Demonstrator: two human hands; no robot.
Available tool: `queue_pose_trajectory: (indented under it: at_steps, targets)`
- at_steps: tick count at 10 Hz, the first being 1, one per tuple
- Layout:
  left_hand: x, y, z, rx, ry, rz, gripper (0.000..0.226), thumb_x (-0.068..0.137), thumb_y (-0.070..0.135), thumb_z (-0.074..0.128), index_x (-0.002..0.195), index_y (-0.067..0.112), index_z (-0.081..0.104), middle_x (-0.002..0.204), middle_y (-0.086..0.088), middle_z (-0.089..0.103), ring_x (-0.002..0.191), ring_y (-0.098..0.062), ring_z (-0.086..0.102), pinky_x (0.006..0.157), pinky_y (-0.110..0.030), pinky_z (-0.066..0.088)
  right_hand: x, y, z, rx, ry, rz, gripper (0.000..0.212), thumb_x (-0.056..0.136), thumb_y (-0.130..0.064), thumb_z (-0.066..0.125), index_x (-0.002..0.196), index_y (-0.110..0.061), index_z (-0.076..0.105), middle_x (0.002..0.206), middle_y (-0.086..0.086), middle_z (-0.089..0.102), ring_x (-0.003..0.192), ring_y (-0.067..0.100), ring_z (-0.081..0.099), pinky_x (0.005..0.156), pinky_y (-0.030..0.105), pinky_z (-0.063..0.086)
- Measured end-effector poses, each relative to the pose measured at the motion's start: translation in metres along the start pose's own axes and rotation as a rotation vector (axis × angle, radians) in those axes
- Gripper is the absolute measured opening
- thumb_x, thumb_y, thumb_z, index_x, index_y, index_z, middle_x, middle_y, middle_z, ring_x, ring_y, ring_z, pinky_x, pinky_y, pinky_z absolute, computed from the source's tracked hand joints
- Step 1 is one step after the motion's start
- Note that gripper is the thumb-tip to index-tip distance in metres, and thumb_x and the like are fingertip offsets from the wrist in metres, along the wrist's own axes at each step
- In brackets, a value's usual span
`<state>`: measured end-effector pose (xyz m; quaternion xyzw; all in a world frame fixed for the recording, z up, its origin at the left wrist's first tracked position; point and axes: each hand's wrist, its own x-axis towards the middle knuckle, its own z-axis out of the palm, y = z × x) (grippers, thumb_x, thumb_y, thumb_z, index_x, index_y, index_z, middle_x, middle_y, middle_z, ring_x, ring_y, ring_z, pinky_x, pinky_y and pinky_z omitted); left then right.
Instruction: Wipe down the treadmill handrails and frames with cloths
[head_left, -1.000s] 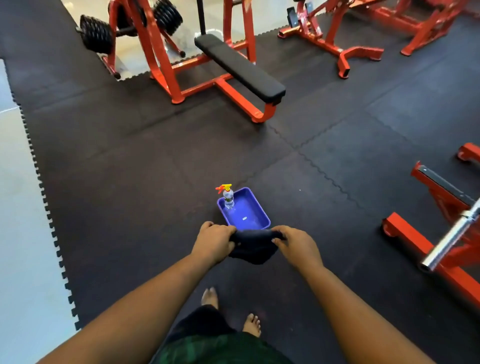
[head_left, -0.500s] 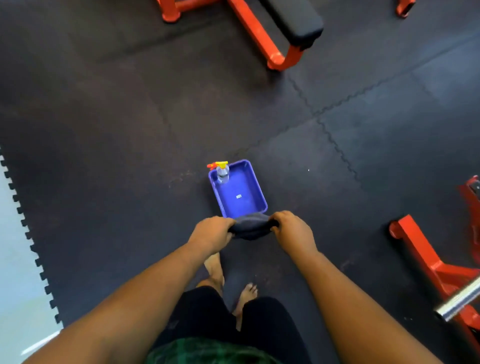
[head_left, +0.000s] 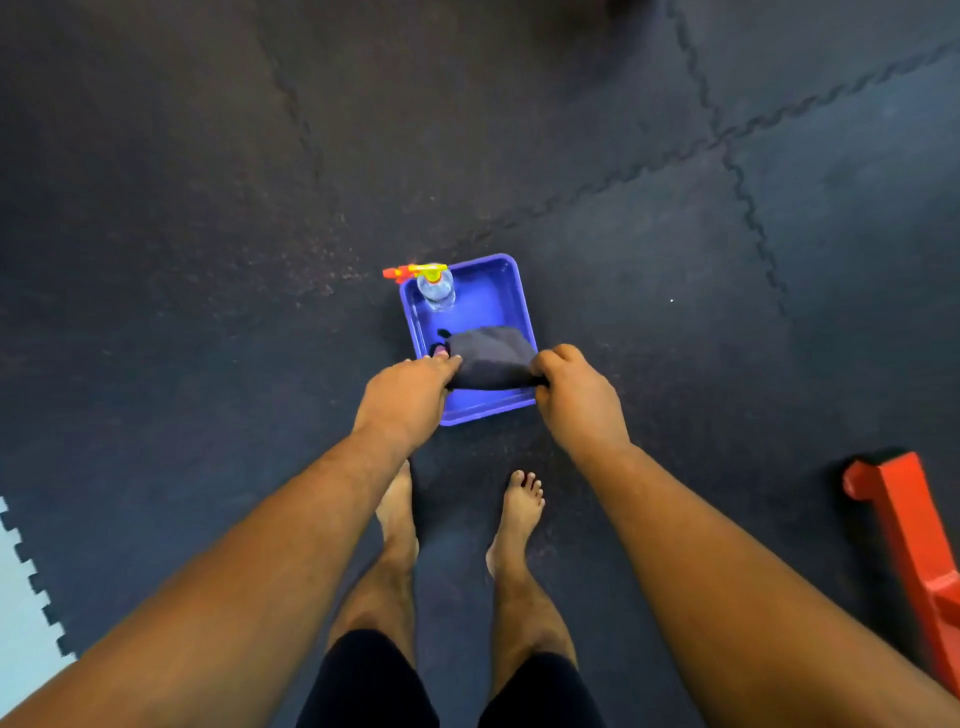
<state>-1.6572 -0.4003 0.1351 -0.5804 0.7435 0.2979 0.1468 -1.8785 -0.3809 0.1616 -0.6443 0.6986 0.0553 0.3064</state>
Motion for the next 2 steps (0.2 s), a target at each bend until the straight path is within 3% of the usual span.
queue_pose_trajectory:
  at_steps: [1,2]
  targets:
    - [0.016,-0.010,0.033,0.014,-0.065,-0.005,0.052,0.105,0.025,0.051,0.155,0.025,0.039,0.158,0.001,0.047,0.139,-0.027,0.049,0.112,-0.043,0.039,0.020,0.015,0.034,-0.020,-0.089,0.006,0.015,0.096,-0.013,0.059,0.110,-0.014,0.063,0.117,0.007,0.055,0.091,0.034,0.061,0.072,0.047,0.055]
    - [0.021,-0.018,0.059,-0.039,-0.198,-0.045,0.061,0.106,0.037,0.051,0.160,0.017,0.030,0.168,-0.004,0.029,0.153,-0.023,0.029,0.123,-0.042,0.026,0.028,0.024,0.062,0.035,-0.201,0.047,0.035,0.098,-0.025,0.066,0.132,-0.017,0.063,0.136,0.005,0.055,0.114,0.031,0.062,0.091,0.042,0.053]
